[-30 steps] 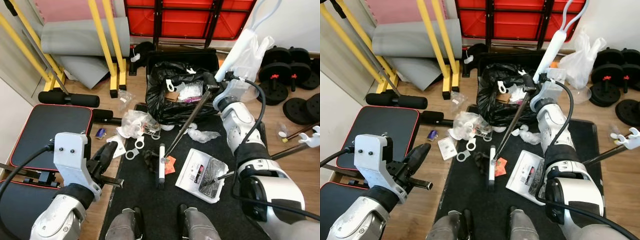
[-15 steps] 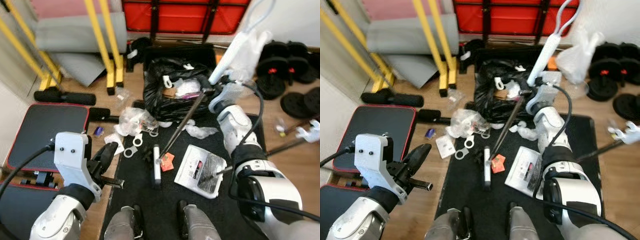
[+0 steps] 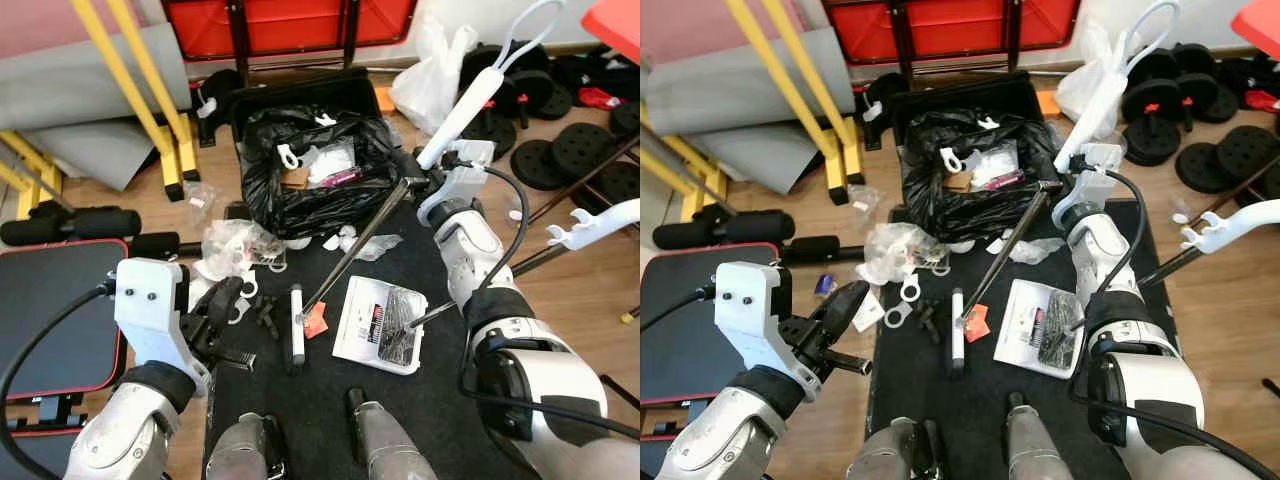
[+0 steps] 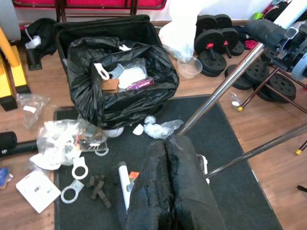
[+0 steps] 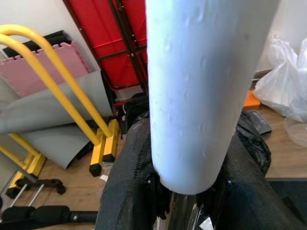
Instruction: Sweep floor
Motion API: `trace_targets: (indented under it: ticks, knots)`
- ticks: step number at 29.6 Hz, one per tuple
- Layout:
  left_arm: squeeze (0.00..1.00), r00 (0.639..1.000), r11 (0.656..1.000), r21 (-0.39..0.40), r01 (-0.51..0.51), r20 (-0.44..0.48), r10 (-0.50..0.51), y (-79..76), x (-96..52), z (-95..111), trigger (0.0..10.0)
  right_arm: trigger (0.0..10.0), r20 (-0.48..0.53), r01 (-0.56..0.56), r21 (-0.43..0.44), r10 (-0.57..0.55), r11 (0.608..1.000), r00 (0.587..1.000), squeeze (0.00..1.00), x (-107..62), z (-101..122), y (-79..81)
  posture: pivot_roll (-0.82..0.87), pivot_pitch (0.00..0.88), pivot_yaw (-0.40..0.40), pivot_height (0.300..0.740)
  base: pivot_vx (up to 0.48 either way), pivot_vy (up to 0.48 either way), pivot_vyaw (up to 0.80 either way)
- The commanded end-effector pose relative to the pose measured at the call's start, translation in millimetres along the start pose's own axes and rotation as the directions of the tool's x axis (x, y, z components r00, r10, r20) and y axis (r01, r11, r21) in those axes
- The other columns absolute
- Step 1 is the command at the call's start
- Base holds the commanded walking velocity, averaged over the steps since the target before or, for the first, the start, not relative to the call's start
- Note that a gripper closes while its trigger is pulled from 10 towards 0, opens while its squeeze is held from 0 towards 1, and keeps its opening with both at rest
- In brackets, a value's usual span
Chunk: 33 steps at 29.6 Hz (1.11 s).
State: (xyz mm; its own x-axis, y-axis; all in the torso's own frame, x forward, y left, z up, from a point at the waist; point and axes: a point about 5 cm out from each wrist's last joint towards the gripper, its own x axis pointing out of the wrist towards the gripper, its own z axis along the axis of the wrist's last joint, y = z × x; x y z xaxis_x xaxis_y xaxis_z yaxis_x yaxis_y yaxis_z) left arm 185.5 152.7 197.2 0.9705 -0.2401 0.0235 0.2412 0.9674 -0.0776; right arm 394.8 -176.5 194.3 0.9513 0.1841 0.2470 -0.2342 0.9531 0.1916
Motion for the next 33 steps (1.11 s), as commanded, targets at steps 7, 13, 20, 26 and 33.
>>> trace_targets:
  ticks: [7, 13, 20, 26, 33]
  knots:
    - [0.00, 0.999, 0.999, -0.011, -0.035, -0.029, 0.035, 0.4, -0.5, -4.8, 10.0, 10.0, 0.050, -0.032, -0.054, 0.035, 0.998, 0.998, 0.00, 4.5, 12.1, 5.4, 0.03, 0.308, -0.030, 0.740, 0.000, 0.000, -0.80]
    - [0.00, 0.999, 1.000, -0.014, -0.028, -0.024, 0.027, -0.8, 2.0, -5.4, 10.0, 10.0, 0.069, -0.130, -0.092, 0.137, 0.987, 0.988, 0.00, 9.3, 18.0, 22.0, 0.02, 0.298, -0.031, 0.740, 0.000, 0.000, -0.80]
    - [0.00, 0.999, 1.000, -0.016, -0.026, -0.021, 0.026, -1.7, 3.2, -5.7, 10.0, 10.0, 0.053, -0.166, -0.129, 0.174, 0.978, 0.983, 0.00, 9.6, 16.2, 28.3, 0.02, 0.290, -0.034, 0.740, 0.000, 0.000, -0.69]
    - [0.00, 0.999, 0.999, -0.018, -0.027, -0.019, 0.026, -2.1, 3.6, -5.9, 10.0, 10.0, 0.044, -0.135, -0.157, 0.143, 0.978, 0.989, 0.00, 12.5, 20.8, 24.1, 0.01, 0.287, -0.037, 0.740, 0.000, 0.000, 0.00]
    - [0.00, 0.999, 0.999, -0.018, -0.028, -0.019, 0.027, -2.9, 4.0, -6.3, 10.0, 10.0, 0.140, -0.183, -0.025, 0.185, 0.983, 0.973, 0.00, 17.0, 37.5, 29.9, 0.01, 0.292, -0.038, 0.740, 0.000, 0.000, 0.00]
